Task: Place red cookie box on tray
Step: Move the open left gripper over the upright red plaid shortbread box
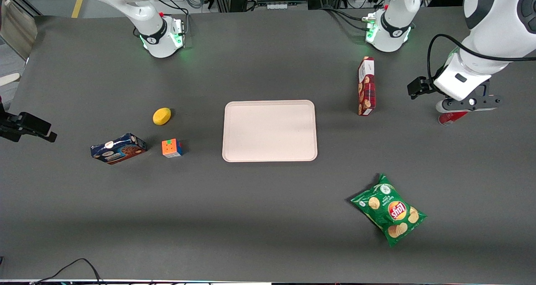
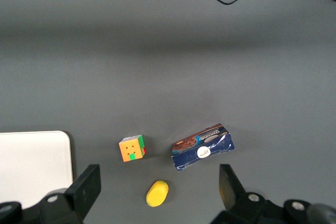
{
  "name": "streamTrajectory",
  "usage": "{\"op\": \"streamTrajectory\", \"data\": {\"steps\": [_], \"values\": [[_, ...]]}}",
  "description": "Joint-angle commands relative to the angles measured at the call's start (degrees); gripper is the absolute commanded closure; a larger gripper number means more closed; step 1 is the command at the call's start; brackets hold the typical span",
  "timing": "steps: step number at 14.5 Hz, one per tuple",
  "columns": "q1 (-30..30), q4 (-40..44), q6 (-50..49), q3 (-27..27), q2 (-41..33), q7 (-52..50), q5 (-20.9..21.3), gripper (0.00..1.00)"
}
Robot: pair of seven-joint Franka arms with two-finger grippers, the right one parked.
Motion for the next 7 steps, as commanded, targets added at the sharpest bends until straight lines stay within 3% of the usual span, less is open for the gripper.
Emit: {"op": "streamTrajectory", "data": {"steps": [1,7], "values": [[-0.3,-5.2,1.0,0.3,-3.0,-0.4,-0.1,0.00],[-0.4,-24.1,14.6,0.1,-10.3,-1.1,-1.7,0.00]]}}
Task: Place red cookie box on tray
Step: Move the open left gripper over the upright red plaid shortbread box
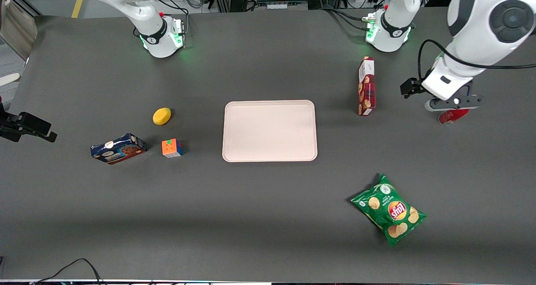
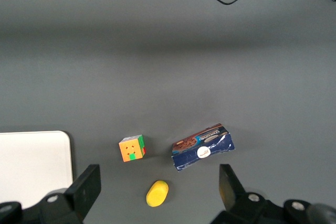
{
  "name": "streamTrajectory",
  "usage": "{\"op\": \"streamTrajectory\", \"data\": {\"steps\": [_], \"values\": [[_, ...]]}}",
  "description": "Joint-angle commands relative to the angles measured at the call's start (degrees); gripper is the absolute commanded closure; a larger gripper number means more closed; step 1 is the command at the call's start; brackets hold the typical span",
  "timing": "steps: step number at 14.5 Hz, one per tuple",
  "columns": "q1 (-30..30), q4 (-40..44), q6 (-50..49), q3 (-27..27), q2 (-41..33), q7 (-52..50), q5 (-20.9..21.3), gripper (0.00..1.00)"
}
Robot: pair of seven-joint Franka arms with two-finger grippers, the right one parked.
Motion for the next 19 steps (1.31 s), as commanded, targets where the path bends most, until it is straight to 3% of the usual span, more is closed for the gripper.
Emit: {"op": "streamTrajectory", "data": {"steps": [1,10,14,19], "values": [[-0.4,-10.7,5.3,0.2,-5.2,-1.1,-3.9,0.00],[-0.6,-28.3,19.9,-3.5,-7.0,-1.8,-5.4,0.00],[-1.3,-32.7,21.0,-11.9,-10.6,-7.8,-12.6,0.00],[-1.8,-35.7,27.7,-16.4,-9.2,-3.6,-12.8,0.01]]}}
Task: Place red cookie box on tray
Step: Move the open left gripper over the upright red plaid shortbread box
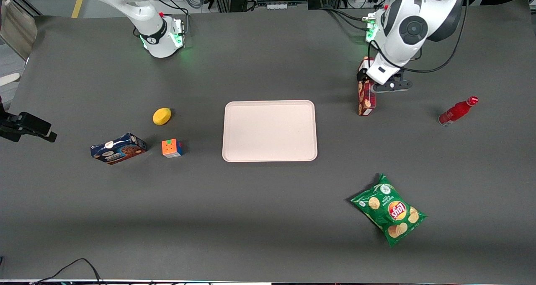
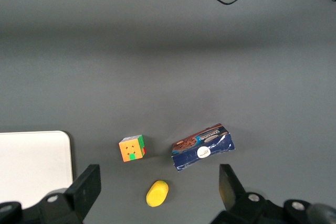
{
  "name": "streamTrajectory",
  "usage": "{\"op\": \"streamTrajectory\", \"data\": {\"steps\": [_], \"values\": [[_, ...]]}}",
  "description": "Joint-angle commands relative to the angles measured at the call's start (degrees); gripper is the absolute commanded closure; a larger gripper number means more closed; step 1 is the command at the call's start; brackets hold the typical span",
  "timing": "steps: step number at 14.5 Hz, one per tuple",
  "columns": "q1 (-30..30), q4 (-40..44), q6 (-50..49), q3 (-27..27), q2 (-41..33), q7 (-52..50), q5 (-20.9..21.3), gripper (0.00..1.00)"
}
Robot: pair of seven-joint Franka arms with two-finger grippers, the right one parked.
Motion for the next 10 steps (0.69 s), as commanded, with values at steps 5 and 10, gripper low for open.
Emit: {"op": "streamTrajectory", "data": {"steps": [5,10], "values": [[0.2,-4.4,9.6,-2.5,3.0,9.2,-0.9,0.01],[0.2,-8.3,19.8,-2.5,6.8,10.5,-0.9,0.01]]}}
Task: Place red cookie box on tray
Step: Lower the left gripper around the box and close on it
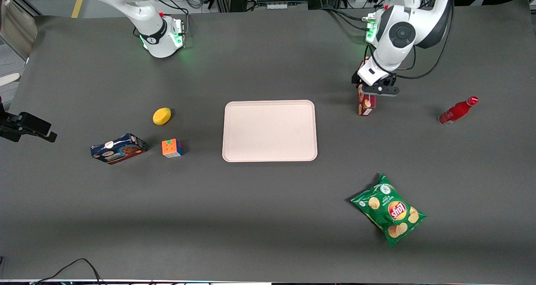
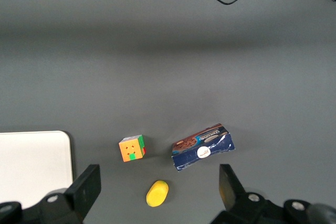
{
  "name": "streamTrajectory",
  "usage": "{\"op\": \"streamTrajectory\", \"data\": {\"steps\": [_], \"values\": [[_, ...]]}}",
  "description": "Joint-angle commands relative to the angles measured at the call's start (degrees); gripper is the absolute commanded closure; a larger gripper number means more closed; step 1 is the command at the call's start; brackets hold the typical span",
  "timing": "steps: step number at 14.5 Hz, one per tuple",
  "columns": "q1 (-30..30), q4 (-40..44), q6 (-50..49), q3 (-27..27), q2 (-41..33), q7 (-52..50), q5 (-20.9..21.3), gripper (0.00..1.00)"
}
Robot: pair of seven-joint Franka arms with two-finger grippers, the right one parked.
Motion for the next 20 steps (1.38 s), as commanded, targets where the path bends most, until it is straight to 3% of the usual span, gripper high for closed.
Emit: {"op": "streamTrajectory", "data": {"steps": [1,11,15,18,19,20], "values": [[0.0,-4.8,7.6,0.0,1.2,2.2,-0.9,0.00],[-0.1,-8.4,10.7,-0.1,2.9,2.1,-1.0,0.00],[0.0,-8.5,19.5,-0.1,9.2,2.2,-1.1,0.08],[0.0,-8.5,19.5,-0.1,9.2,2.2,-1.0,0.08],[0.0,-8.5,19.4,-0.1,9.1,2.2,-1.0,0.17],[0.0,-8.5,19.5,-0.1,9.1,2.2,-1.0,0.34]]}}
